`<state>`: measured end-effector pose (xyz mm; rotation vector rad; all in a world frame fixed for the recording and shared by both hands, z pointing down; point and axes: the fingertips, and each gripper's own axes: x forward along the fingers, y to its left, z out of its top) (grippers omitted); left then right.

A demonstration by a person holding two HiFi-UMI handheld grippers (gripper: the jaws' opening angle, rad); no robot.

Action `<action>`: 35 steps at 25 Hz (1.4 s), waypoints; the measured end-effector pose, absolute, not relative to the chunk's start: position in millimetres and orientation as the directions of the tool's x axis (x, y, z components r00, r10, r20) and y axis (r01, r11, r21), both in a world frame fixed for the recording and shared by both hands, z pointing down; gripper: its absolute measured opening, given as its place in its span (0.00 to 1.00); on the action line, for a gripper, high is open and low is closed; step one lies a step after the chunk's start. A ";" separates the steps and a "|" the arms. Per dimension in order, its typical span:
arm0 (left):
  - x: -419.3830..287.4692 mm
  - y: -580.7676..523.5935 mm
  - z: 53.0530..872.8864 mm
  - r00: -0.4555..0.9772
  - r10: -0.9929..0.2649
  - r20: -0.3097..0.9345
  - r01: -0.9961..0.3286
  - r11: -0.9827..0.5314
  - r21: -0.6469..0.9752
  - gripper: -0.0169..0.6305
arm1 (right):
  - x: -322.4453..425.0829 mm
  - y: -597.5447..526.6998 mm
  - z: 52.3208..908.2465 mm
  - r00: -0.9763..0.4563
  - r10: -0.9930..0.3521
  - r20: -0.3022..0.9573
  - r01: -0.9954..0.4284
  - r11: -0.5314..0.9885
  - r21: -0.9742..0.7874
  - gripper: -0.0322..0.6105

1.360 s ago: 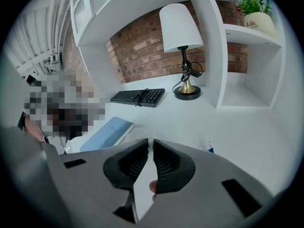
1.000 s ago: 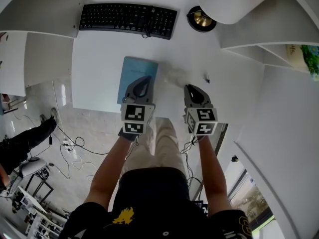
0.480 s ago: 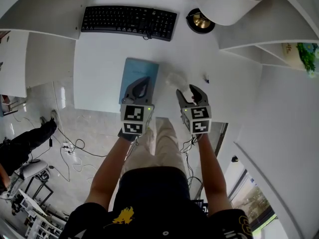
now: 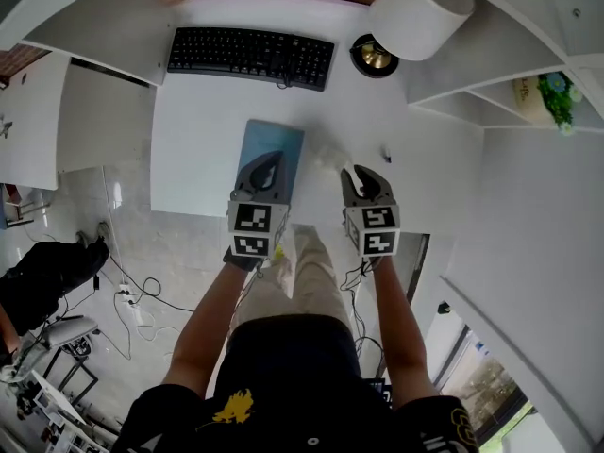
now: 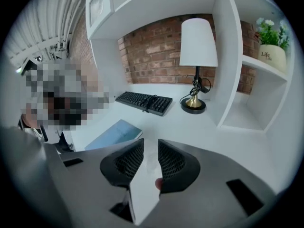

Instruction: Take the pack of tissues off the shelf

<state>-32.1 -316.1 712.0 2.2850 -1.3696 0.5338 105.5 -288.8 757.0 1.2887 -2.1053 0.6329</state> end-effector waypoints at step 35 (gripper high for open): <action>-60.8 -237.5 466.5 0.528 -0.836 0.152 -0.843 -0.537 -0.027 0.05 | 77.8 -229.0 462.8 -0.265 -0.936 0.234 -0.952 0.292 0.091 0.05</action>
